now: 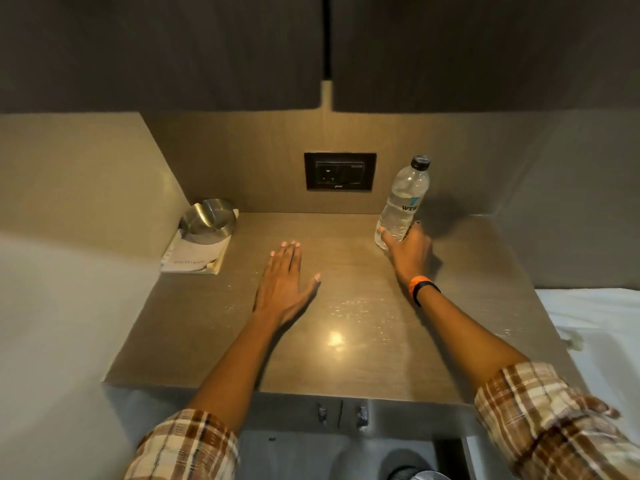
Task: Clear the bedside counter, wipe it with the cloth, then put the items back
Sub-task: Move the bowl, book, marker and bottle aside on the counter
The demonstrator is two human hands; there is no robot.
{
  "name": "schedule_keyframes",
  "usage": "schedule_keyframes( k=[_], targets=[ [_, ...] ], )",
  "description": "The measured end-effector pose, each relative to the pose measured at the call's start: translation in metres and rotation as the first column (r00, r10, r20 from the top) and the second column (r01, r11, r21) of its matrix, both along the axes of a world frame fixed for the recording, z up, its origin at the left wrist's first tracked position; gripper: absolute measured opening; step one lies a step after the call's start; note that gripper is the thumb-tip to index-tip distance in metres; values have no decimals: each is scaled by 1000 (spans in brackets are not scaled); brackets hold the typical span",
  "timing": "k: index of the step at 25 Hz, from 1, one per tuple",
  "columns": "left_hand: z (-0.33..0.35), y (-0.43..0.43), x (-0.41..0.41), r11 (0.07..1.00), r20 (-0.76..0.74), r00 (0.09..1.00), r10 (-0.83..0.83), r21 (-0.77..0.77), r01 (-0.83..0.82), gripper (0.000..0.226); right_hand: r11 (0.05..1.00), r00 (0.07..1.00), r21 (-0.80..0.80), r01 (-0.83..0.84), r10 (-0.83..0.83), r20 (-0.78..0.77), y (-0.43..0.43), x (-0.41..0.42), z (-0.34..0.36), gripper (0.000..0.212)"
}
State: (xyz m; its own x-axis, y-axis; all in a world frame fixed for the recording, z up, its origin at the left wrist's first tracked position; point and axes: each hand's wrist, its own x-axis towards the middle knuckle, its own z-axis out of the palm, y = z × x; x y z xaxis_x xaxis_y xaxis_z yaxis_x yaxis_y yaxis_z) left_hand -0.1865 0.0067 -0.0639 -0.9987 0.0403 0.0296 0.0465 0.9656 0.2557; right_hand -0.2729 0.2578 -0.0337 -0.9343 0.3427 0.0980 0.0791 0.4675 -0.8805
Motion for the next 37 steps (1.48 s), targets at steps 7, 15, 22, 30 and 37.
schedule_keyframes(
  k=[7, 15, 22, 30, 37],
  targets=[
    [1, -121, 21, 991, -21, 995, 94, -90, -96, 85, 974, 973, -2, -225, 225, -48, -174, 13, 0, 53],
    [-5, -143, 9, 990, -122, 992, -27, -138, 10, 81, 973, 973, 8, -229, 229, -24, -276, -19, 1, 57],
    [-21, -154, 0, 994, -122, 991, -48, -108, 34, 81, 979, 979, -19, -203, 203, 10, -289, -29, -5, 77],
    [5, -84, 7, 977, -205, 963, -174, -157, 143, 78, 800, 970, 561, -215, 240, 29, -157, 48, -9, 92],
    [25, 122, 1, 908, -151, 896, -418, -43, 417, 83, 711, 998, 702, -53, 25, 50, 51, 112, 3, 88]
  ],
)
